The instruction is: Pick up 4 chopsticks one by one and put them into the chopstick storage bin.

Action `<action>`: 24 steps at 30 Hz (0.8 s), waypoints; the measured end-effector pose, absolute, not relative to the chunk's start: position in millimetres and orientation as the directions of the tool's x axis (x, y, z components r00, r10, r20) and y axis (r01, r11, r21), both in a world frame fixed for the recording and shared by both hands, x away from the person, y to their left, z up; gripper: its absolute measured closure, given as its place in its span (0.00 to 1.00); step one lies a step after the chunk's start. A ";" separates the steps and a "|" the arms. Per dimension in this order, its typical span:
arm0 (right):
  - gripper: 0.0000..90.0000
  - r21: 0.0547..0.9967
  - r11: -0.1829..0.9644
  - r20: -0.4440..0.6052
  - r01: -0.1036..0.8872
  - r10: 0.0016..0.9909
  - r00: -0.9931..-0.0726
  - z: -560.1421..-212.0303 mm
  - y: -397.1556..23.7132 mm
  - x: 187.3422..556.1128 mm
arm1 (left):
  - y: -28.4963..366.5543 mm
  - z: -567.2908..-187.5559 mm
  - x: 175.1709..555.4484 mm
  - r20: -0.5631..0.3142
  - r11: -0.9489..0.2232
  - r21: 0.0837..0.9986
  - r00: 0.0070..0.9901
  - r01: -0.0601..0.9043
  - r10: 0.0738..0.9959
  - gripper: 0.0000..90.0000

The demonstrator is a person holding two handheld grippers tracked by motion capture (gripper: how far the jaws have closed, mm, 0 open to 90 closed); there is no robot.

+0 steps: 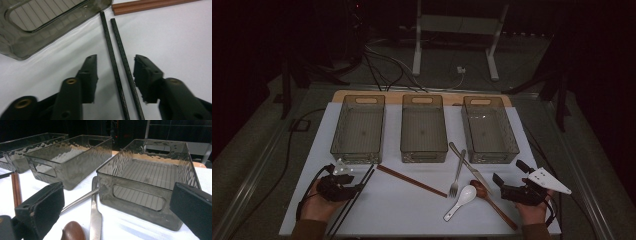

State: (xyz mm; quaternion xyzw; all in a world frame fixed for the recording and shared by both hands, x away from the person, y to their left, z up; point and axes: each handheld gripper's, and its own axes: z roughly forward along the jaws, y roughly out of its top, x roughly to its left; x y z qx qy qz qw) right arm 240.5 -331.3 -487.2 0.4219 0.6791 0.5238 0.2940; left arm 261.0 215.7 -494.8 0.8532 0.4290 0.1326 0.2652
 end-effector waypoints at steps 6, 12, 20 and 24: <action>0.00 0.960 0.092 0.045 0.265 0.882 -0.469 -487.2 -332.8 240.5 | 211.8 -500.9 263.4 -0.009 -0.497 0.544 0.597 0.676 0.802 0.76; 0.00 0.960 0.093 0.044 0.265 0.882 -0.470 -487.2 -332.6 240.5 | 208.3 -505.5 264.9 0.019 -0.520 0.516 0.597 0.681 0.802 0.82; 0.00 0.959 0.092 0.046 0.268 0.881 -0.470 -487.6 -332.1 240.8 | 205.5 -506.0 264.9 0.022 -0.524 0.507 0.598 0.684 0.801 0.92; 0.00 0.958 0.094 0.047 0.270 0.881 -0.471 -487.8 -331.6 240.9 | 205.7 -506.4 265.5 0.008 -0.512 0.507 0.591 0.693 0.807 0.94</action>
